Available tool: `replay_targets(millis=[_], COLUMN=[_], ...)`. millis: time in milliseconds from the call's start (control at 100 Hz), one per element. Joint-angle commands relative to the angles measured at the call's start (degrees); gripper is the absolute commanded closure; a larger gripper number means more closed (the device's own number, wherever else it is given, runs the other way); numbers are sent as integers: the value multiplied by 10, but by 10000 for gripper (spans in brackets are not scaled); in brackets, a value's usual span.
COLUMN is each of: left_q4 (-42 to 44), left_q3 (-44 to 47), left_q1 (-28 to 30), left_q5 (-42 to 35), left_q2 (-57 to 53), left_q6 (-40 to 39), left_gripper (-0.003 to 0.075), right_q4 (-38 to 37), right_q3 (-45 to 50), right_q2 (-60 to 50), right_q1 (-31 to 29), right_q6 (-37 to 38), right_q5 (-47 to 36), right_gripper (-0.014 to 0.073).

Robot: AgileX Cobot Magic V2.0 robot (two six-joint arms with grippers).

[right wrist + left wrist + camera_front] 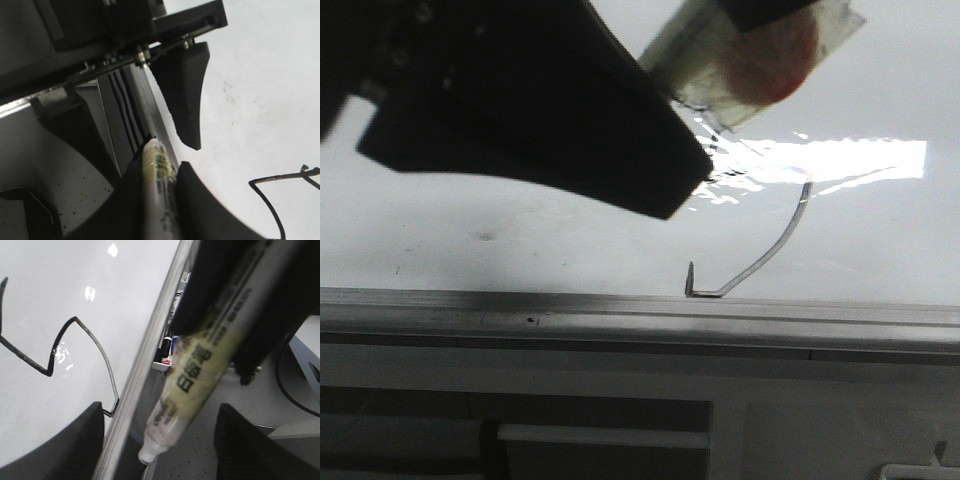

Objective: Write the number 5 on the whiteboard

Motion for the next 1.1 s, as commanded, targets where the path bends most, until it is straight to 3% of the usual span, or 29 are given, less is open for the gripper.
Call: replay_targets(millis=[0, 150, 340, 560, 810, 910, 1030, 1090], left_q4=[-25, -49, -50, -51, -51, -60, -61, -62], left_q3=[-20, -20, -20, -20, -20, -20, -19, -17], left_q1=[-5, -5, -5, -5, -5, -4, -3, -3], left_q5=[-31, -43, -38, -4, -7, -10, -29, -47], left_q2=[4, 13, 15, 28, 30, 30, 30, 30], left_q6=[0, 0, 0, 0, 0, -7, -44, -56], left_gripper=[282, 339, 570, 730, 741, 741, 741, 741], right_q4=[-4, 5, 13, 17, 19, 17, 9, -2], right_q3=[-8, 15, 24, 24, 24, 24, 11, 1], right_q2=[-4, -4, -4, -4, -4, -8, -34, -53], right_q1=[1, 1, 1, 1, 1, 1, 0, 0], right_q6=[-3, -3, -3, -3, -3, -3, -3, -3], right_q5=[-33, -29, -50, -93, -86, -65, -10, 15], right_gripper=[657, 658, 658, 658, 646, 527, 222, 120])
